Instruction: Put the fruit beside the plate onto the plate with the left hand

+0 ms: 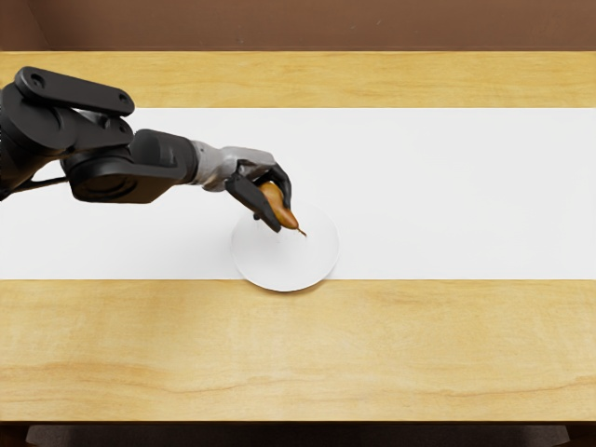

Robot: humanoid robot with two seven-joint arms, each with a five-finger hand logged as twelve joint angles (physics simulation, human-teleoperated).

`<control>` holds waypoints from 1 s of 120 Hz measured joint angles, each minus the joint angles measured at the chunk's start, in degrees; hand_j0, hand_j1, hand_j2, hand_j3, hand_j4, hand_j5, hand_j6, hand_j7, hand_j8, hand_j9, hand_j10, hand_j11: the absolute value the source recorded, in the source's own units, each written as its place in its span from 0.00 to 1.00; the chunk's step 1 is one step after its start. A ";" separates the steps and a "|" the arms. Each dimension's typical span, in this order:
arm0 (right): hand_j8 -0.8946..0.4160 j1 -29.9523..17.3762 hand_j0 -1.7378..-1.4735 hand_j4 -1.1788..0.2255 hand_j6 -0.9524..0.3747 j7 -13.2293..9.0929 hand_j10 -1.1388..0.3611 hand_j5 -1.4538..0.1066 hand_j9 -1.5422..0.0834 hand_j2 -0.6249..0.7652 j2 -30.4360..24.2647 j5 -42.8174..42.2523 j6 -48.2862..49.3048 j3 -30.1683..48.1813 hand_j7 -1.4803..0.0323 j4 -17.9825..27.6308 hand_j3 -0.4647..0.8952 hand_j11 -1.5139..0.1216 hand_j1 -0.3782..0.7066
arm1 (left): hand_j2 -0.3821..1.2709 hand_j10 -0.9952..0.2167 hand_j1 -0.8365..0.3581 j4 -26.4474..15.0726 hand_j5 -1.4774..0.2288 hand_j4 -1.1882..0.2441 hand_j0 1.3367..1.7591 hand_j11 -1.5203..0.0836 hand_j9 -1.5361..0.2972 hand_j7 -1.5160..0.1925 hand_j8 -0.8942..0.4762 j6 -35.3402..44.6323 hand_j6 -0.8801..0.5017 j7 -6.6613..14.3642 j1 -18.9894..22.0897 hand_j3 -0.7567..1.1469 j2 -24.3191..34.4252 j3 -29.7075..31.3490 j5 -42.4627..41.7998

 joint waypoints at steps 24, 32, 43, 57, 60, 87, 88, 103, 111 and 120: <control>0.68 0.00 0.30 0.83 0.71 0.01 0.75 0.93 0.94 0.45 0.00 0.00 0.00 0.00 0.97 0.00 0.34 0.92 0.04 | 0.49 0.14 0.29 0.55 0.24 0.20 0.73 0.21 0.20 0.22 0.38 4.62 0.34 0.03 1.18 0.40 -1.27 -0.01 0.08; 0.68 0.00 0.30 0.83 0.71 0.00 0.75 0.93 0.94 0.45 0.00 0.00 0.00 0.00 0.97 0.00 0.34 0.92 0.04 | 0.47 0.17 0.32 0.61 0.29 0.25 0.73 0.27 0.25 0.27 0.37 5.05 0.31 0.03 1.09 0.40 -1.95 -0.10 0.22; 0.68 0.00 0.30 0.83 0.71 0.00 0.75 0.93 0.94 0.45 0.00 0.00 0.00 0.00 0.97 0.00 0.34 0.92 0.04 | 0.39 0.32 0.45 0.64 0.41 0.38 0.74 0.43 0.39 0.41 0.39 5.30 0.35 -0.01 1.18 0.40 -2.07 -0.52 0.30; 0.68 -0.01 0.30 0.83 0.71 0.01 0.75 0.93 0.94 0.45 0.00 0.00 0.00 0.00 0.97 0.00 0.34 0.92 0.04 | 0.33 0.46 0.60 0.61 0.54 0.52 0.75 0.58 0.52 0.55 0.44 5.41 0.41 -0.02 1.10 0.40 -2.07 -0.85 0.35; 0.68 -0.01 0.30 0.83 0.71 0.01 0.75 0.93 0.94 0.45 0.00 0.00 0.00 0.00 0.97 0.00 0.34 0.92 0.04 | 0.32 0.49 0.63 0.59 0.57 0.55 0.75 0.61 0.55 0.58 0.46 5.41 0.43 -0.03 1.15 0.40 -2.10 -0.88 0.35; 0.68 0.00 0.30 0.83 0.71 -0.02 0.75 0.93 0.94 0.45 0.00 0.00 0.00 0.00 0.97 0.00 0.34 0.92 0.04 | 0.26 0.70 0.86 -1.48 0.75 0.73 0.76 0.82 0.73 0.77 0.58 4.41 0.56 0.31 -2.48 0.40 5.50 1.60 0.44; 0.68 0.00 0.30 0.83 0.71 -0.02 0.75 0.93 0.94 0.45 0.00 0.00 0.00 0.00 0.97 0.00 0.34 0.92 0.04 | 0.26 0.70 0.86 -1.63 0.76 0.73 0.76 0.83 0.73 0.78 0.58 4.21 0.56 0.32 -2.61 0.40 5.61 1.88 0.44; 0.68 0.00 0.30 0.83 0.71 0.00 0.75 0.93 0.94 0.45 0.00 0.00 0.00 0.00 0.97 0.00 0.34 0.92 0.04 | 0.25 0.75 0.92 -3.79 0.81 0.77 0.76 0.88 0.78 0.83 0.61 0.64 0.59 0.44 -3.99 0.40 9.94 4.48 0.53; 0.68 -0.01 0.30 0.83 0.71 -0.01 0.75 0.93 0.94 0.45 0.00 0.00 0.00 0.00 0.97 0.00 0.34 0.92 0.04 | 0.24 0.77 0.94 -5.78 0.82 0.79 0.76 0.90 0.79 0.84 0.62 -8.48 0.60 0.50 -8.85 0.40 16.37 6.46 0.57; 0.68 -0.01 0.30 0.83 0.71 -0.01 0.75 0.93 0.94 0.45 0.00 0.00 0.00 0.00 0.97 0.01 0.34 0.92 0.04 | 0.24 0.79 0.95 -7.57 0.83 0.80 0.76 0.91 0.81 0.85 0.63 -16.75 0.61 0.49 -13.30 0.40 24.52 10.18 0.60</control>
